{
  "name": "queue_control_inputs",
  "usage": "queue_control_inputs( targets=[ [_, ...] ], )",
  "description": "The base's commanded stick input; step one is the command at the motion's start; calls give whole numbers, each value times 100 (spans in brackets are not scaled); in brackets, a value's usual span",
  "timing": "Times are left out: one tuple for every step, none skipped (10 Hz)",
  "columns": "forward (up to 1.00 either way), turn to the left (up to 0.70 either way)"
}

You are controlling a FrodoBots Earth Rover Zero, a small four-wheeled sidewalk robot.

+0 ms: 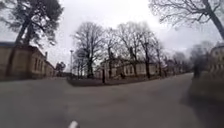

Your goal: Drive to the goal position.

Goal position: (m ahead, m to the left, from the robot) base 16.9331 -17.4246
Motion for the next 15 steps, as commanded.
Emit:
queue_control_inputs(
  targets=[
    [100,-39],
    [100,-39],
    [100,-39],
    [100,-39],
    [100,-39],
    [100,-39],
    [100,-39],
    [100,-39],
    [100,-39],
    [100,-35],
    [100,-16],
    [100,1],
    [100,1],
    [100,1],
    [100,1]
  ],
)
